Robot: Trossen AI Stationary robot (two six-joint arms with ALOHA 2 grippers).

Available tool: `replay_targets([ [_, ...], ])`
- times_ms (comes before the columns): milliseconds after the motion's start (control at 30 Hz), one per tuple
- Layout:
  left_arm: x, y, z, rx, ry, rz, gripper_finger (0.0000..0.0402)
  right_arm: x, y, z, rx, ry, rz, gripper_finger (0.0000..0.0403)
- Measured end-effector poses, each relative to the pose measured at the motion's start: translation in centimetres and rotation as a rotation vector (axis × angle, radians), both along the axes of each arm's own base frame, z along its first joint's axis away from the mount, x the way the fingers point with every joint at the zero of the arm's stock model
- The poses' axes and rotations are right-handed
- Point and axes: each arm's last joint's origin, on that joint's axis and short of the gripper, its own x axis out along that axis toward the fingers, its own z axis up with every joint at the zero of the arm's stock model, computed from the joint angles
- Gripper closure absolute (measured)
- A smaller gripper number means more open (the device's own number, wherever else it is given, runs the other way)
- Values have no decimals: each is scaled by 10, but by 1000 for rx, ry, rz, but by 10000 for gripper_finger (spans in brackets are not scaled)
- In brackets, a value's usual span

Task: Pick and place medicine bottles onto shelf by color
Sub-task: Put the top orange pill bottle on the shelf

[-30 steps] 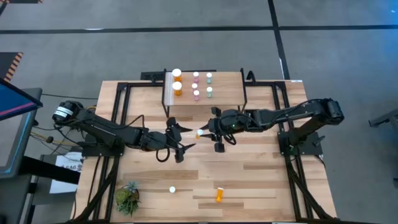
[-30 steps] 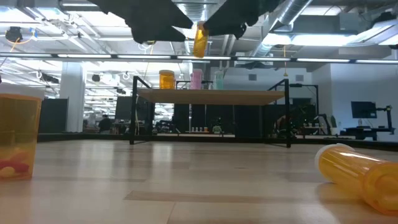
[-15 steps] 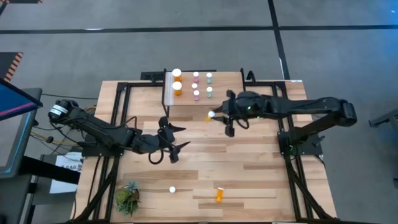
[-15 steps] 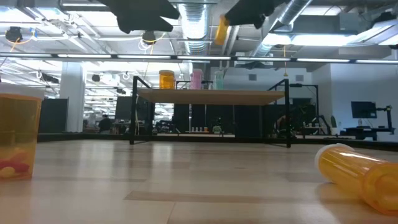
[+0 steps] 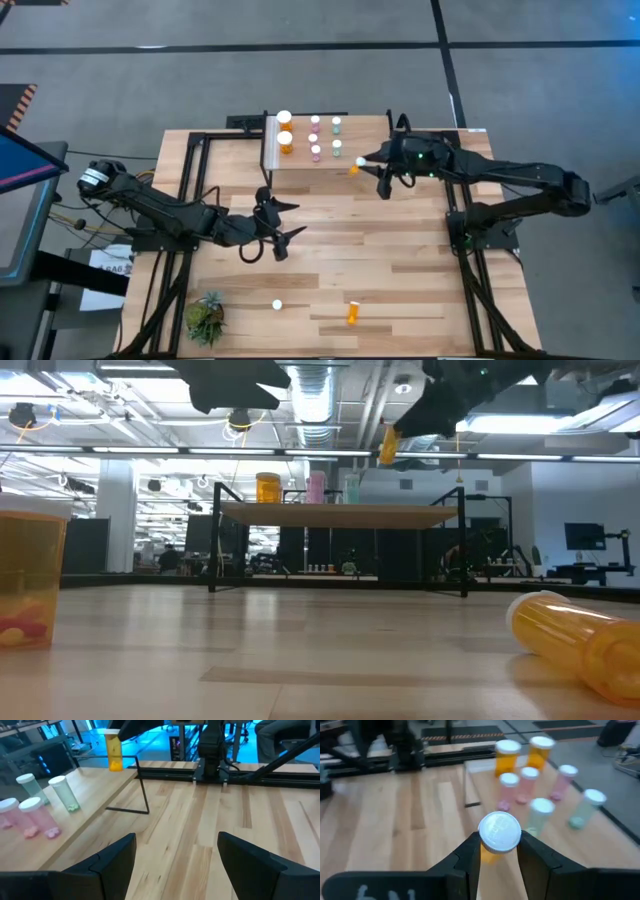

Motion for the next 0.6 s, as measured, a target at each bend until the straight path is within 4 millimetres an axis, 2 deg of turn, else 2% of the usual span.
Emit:
replay_targets([
  [133,1,2,2,-2,-24,7,134,-6,-15,0,-17,-7,-96,272],
  [400,3,8,3,-10,-30,29,134,-21,-63,-3,-43,-5,-330,272],
  [533,3,8,3,-12,-31,32,134,-20,-82,-7,-6,41,-361,272],
  [600,4,9,3,-12,-31,35,134,-15,-91,-2,6,52,-359,272],
])
